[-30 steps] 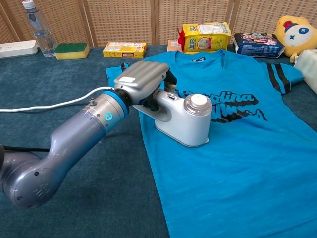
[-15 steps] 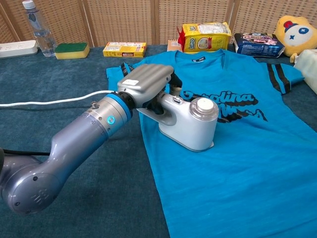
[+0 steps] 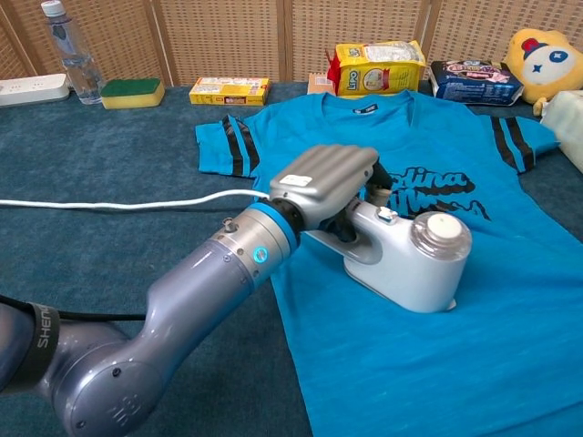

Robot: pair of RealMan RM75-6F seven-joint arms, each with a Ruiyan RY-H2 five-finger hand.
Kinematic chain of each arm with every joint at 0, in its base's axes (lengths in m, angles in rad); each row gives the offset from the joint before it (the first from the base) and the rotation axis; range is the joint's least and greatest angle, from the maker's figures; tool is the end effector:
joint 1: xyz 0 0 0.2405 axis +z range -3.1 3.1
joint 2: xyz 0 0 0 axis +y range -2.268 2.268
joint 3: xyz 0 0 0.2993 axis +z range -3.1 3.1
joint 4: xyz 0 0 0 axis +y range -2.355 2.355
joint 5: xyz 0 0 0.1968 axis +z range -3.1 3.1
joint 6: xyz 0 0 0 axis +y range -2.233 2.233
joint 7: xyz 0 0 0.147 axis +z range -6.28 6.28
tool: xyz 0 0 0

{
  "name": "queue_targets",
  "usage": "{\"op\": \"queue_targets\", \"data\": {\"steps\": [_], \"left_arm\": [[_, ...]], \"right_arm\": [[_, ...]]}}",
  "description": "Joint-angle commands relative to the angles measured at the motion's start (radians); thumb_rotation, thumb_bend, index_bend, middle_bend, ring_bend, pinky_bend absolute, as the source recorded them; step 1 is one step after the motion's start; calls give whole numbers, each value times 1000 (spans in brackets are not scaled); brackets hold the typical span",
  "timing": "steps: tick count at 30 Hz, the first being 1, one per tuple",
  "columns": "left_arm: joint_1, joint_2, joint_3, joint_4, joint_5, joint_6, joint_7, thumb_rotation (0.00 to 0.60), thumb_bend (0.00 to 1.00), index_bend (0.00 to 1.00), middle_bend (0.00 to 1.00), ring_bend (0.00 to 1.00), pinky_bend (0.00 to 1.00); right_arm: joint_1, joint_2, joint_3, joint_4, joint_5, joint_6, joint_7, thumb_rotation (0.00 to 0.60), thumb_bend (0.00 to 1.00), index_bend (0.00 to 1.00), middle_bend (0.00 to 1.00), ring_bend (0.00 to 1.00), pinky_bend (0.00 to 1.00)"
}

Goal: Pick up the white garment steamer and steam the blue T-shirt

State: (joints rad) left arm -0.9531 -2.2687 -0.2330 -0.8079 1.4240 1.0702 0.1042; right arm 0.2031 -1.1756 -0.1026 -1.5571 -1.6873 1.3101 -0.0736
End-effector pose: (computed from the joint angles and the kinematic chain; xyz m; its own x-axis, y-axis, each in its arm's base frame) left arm -0.0314 0.3304 -0.1911 0.2884 0.1706 0.9422 0.7712 -0.6247 -0.1229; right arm -0.3286 -0.1864 0.1216 0.5257 -0.2430 0.8152 -0.8371 -0.3181 0.4450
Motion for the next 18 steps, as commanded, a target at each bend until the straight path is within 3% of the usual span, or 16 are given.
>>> {"op": "queue_targets", "data": {"steps": [1, 11, 18], "left_arm": [[-11, 0, 6, -23, -5, -7, 13, 600, 377, 695, 749, 670, 753], [-17, 0, 9, 16, -30, 3, 28, 600, 377, 696, 749, 670, 753], [-7, 8, -34, 92, -56, 14, 15, 600, 377, 696, 749, 670, 753]], "right_arm": [[0, 0, 0, 2, -2, 2, 4, 600, 423, 656, 583, 624, 783], [-2, 1, 1, 6, 0, 2, 7, 600, 424, 656, 584, 627, 785], [0, 1, 2, 0, 1, -4, -1, 600, 424, 656, 585, 629, 787]]}}
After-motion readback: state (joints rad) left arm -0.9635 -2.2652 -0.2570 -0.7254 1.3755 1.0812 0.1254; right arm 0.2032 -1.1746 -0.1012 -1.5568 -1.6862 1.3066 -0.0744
